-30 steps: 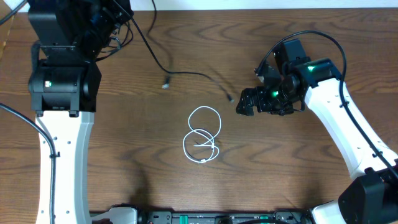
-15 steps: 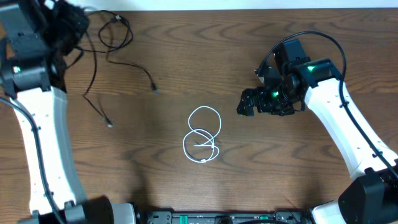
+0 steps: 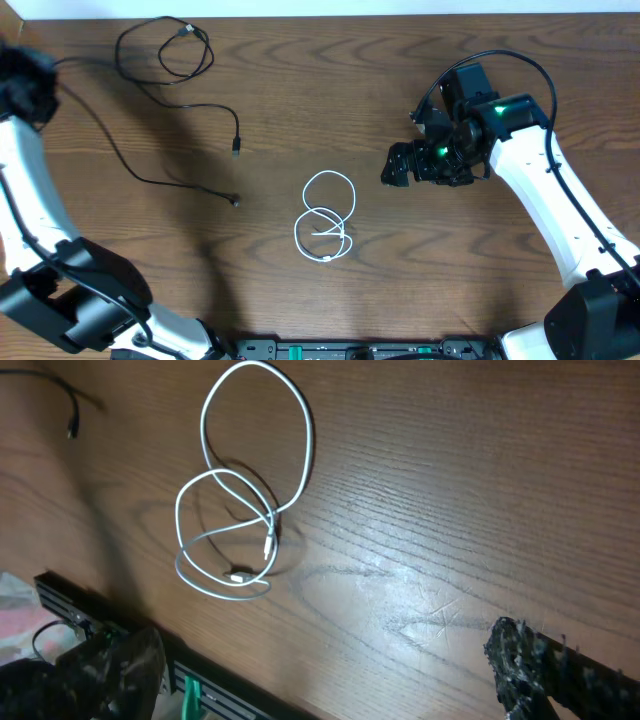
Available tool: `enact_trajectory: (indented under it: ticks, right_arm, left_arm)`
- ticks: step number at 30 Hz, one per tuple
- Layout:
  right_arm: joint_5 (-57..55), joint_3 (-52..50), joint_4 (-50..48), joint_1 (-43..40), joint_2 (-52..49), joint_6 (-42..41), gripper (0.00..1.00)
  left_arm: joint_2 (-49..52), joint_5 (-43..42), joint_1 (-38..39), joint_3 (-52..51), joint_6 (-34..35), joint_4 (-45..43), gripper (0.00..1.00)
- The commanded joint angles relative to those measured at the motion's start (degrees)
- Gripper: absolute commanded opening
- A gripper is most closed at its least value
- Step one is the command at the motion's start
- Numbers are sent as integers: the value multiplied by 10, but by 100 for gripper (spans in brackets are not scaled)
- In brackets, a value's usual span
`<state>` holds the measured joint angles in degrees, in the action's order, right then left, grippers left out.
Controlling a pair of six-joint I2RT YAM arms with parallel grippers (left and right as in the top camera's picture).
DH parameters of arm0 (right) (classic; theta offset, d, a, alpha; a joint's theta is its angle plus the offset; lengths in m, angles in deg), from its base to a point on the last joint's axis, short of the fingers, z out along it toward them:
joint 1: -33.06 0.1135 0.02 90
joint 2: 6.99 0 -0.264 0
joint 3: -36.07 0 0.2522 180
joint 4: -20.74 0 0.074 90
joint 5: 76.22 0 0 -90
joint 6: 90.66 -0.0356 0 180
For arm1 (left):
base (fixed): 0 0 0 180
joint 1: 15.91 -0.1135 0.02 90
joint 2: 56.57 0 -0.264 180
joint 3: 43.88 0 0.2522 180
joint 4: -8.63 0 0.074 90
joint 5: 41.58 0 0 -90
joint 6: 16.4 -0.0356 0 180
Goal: Untangle cables
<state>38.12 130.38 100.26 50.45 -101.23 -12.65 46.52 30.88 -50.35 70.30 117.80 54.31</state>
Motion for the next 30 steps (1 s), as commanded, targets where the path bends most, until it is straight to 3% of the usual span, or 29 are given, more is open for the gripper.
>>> enact_trajectory:
  ticks: [1, 9, 13, 15, 17, 23, 25, 30]
  right_arm:
    - [-2, -1, 0, -4, -2, -7, 99]
    - [-2, -1, 6, -4, -2, -13, 99]
    - [-2, -1, 5, -4, -2, -13, 99]
    - [-2, -1, 4, -4, -2, -13, 99]
    - [-2, -1, 4, -4, -2, -13, 99]
    - [-2, -1, 2, -4, -2, -13, 99]
    - [-2, -1, 0, -4, -2, -13, 99]
    - [-2, -1, -7, -4, -2, -13, 99]
  left_arm:
    - [30, 2, -54, 7, -3, -19, 7]
    - [82, 2, -143, 7, -89, -102, 10]
    - [92, 86, -167, 7, -202, -85, 74]
    - [101, 151, -170, 7, -264, -54, 89]
    - [109, 183, -171, 7, -270, -30, 89]
    - [138, 165, -167, 7, -263, 59, 88]
    - [149, 165, -166, 7, -263, 96, 71]
    - [203, 165, -166, 6, -225, 189, 69]
